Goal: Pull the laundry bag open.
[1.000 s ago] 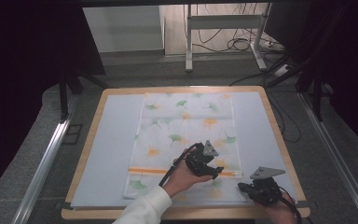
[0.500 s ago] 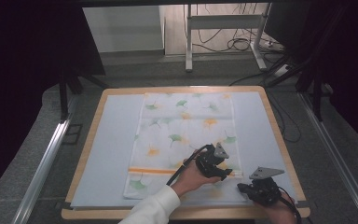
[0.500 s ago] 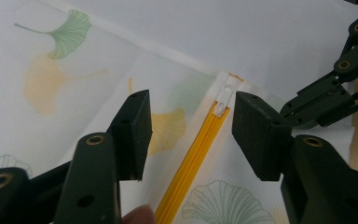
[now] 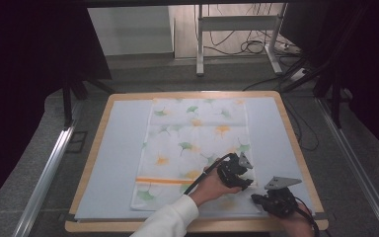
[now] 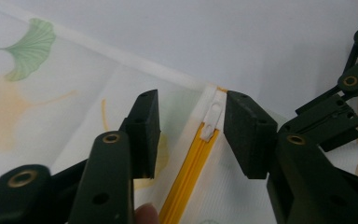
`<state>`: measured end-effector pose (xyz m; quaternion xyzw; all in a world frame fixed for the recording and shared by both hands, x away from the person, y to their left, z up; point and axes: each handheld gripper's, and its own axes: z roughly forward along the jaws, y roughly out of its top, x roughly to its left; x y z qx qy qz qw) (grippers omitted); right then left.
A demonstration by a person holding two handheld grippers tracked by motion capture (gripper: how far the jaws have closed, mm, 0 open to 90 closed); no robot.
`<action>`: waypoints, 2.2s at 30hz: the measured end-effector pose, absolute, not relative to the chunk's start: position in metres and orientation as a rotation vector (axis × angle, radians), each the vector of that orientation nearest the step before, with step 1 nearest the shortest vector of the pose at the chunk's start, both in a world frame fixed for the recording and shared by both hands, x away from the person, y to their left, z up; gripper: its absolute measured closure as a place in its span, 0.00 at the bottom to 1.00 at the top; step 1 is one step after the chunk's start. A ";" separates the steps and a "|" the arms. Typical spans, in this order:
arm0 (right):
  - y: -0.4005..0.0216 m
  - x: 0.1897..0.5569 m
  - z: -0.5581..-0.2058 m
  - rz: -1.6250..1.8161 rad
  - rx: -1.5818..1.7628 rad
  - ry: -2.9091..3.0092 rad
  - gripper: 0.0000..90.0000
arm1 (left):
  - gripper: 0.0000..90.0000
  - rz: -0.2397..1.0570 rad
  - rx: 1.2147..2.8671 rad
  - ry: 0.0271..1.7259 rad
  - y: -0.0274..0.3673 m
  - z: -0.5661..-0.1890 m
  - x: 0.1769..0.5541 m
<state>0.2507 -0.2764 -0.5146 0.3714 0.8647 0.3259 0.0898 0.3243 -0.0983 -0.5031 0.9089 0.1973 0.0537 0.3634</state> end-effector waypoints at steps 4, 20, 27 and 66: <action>-0.277 0.251 -0.515 0.971 1.112 2.575 0.99 | 0.65 0.133 2.347 0.504 -0.104 -0.506 0.325; -0.278 0.252 -0.515 0.980 1.113 2.579 0.99 | 0.74 0.144 2.392 0.461 -0.116 -0.512 0.325; -0.278 0.252 -0.515 0.982 1.111 2.580 0.99 | 0.74 0.131 2.396 0.451 -0.116 -0.513 0.325; -0.279 0.253 -0.515 0.994 1.118 2.584 0.99 | 0.99 0.067 2.386 0.457 -0.111 -0.513 0.324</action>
